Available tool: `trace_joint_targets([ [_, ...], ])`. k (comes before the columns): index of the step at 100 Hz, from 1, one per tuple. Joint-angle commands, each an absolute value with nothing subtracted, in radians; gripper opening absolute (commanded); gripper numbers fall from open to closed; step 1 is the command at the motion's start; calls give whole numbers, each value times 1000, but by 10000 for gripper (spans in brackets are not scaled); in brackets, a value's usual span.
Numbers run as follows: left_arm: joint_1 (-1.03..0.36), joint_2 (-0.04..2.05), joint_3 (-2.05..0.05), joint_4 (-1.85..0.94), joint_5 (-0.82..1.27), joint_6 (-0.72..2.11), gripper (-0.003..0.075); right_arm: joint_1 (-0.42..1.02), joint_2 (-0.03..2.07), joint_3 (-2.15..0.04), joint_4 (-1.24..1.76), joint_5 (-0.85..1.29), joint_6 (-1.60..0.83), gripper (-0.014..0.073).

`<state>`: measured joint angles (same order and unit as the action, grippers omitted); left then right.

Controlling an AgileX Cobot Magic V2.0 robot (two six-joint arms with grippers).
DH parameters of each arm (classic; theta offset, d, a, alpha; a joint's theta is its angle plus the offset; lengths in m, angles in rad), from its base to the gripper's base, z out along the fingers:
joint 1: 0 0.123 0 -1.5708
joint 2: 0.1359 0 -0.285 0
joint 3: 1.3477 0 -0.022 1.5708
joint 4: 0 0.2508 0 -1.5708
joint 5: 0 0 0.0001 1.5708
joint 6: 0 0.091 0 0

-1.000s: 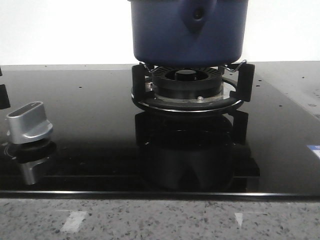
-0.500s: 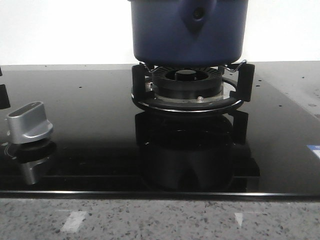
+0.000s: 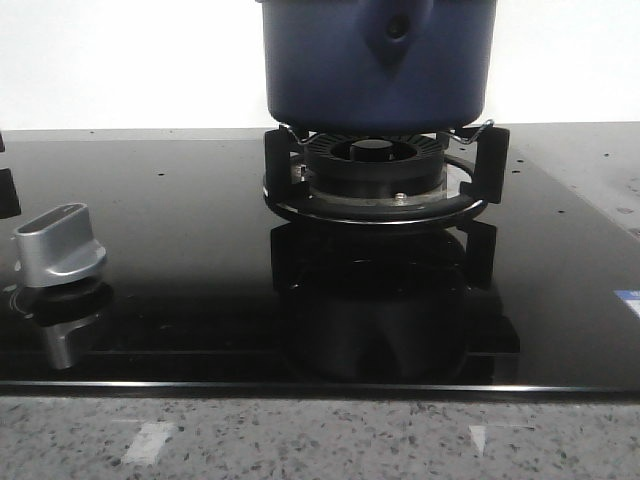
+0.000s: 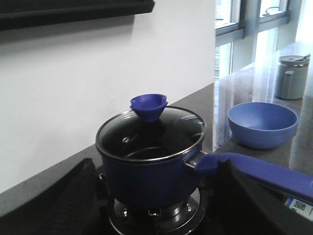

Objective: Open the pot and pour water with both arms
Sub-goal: 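Move the left gripper over the blue knob on the pot lid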

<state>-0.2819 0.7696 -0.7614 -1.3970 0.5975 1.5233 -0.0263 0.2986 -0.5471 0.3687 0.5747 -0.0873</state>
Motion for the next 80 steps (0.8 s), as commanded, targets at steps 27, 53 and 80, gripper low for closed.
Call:
trace_joint_targets([
  [27,-462,984,-947,-1509,586,1605,507,-25,316,-583,388,544,-102,330],
  [53,-527,1185,-1080,-1511,513,1619,505,-25,316,-583,388,547,-102,330],
  [80,-527,1370,-1232,-1514,512,1619,505,-25,316,-583,388,550,-102,330],
])
